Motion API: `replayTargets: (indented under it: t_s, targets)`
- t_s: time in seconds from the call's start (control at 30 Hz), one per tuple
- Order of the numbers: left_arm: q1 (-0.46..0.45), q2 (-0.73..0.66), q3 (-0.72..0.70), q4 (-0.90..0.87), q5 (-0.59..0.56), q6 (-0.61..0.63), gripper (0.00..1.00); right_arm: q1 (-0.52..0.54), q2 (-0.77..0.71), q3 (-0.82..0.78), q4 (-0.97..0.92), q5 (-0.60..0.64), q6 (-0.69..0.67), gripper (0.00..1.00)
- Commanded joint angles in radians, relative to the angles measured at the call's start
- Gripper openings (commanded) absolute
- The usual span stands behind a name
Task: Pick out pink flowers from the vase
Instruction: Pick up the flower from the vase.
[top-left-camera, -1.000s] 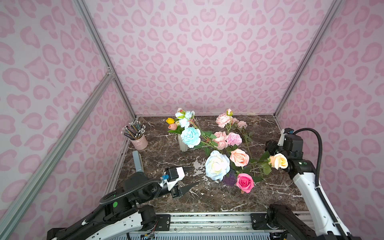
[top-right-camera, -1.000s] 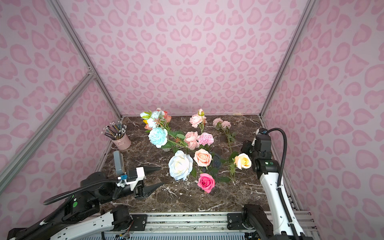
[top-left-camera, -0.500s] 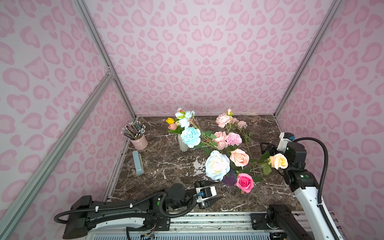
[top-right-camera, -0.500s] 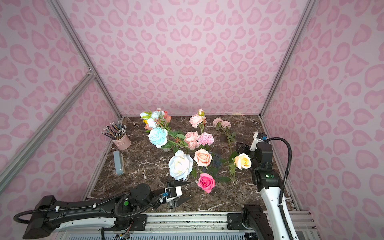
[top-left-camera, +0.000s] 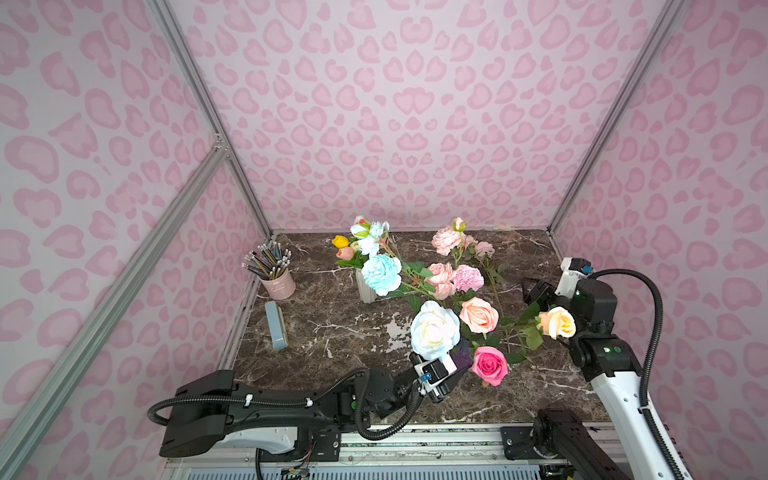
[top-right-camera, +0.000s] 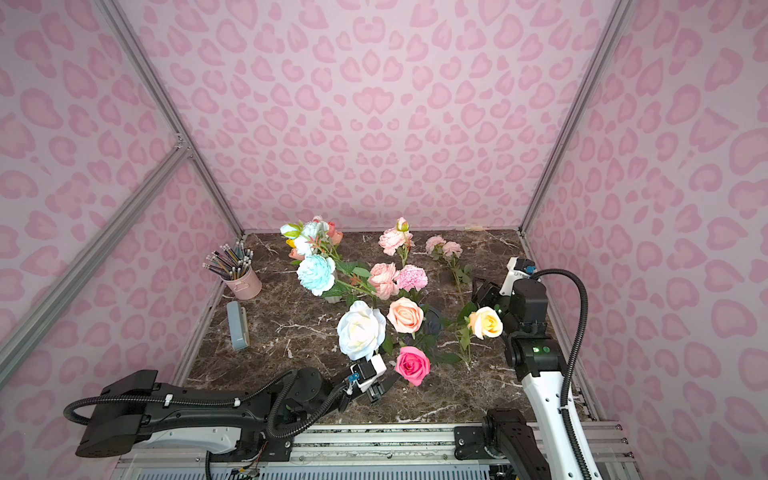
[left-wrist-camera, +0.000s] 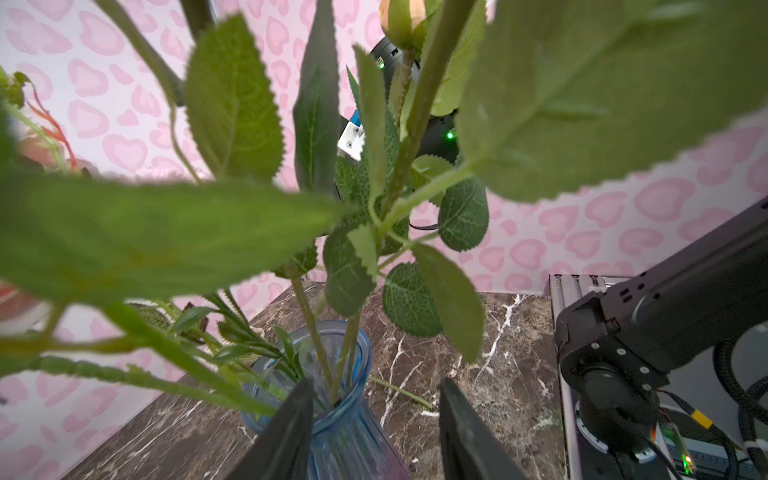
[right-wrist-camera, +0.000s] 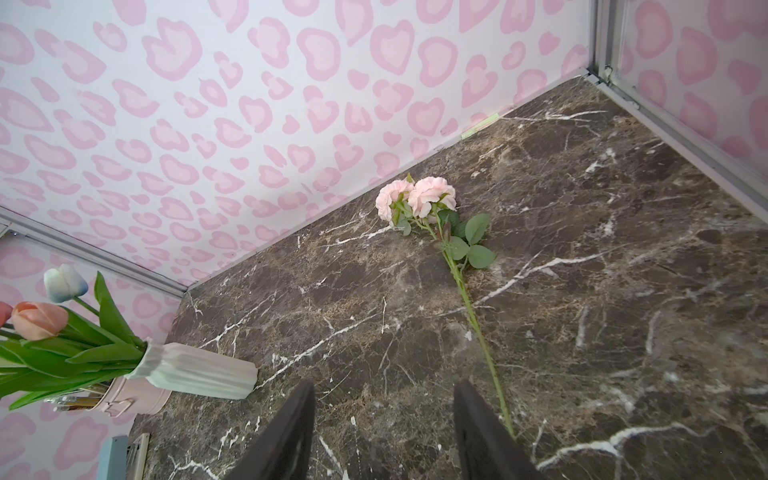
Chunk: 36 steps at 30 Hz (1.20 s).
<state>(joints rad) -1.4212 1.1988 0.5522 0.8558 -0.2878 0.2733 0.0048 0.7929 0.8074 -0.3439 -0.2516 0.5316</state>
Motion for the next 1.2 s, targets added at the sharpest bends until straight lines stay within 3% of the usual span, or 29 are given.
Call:
replayTargets:
  t_s: [0.0,0.37,0.5,0.8,1.17]
  targets:
    - [0.008,0.030,0.016,0.096,-0.011,-0.021,0.49,0.003,-0.002,0.004,0.020,0.012,-0.002,0.55]
    - [0.072,0.154,0.085,0.162,0.002,-0.076,0.40,0.004,-0.024,-0.017,0.042,0.008,0.005,0.55]
    - [0.081,0.183,0.097,0.180,-0.003,-0.084,0.33,0.004,-0.027,-0.013,0.037,0.011,0.001,0.55]
    - [0.081,0.133,0.070,0.148,0.006,-0.082,0.12,0.004,-0.044,-0.008,0.034,0.028,-0.009,0.55]
    - [0.082,0.017,0.081,0.024,0.062,-0.069,0.09,0.011,-0.069,0.029,0.008,0.070,-0.025,0.55]
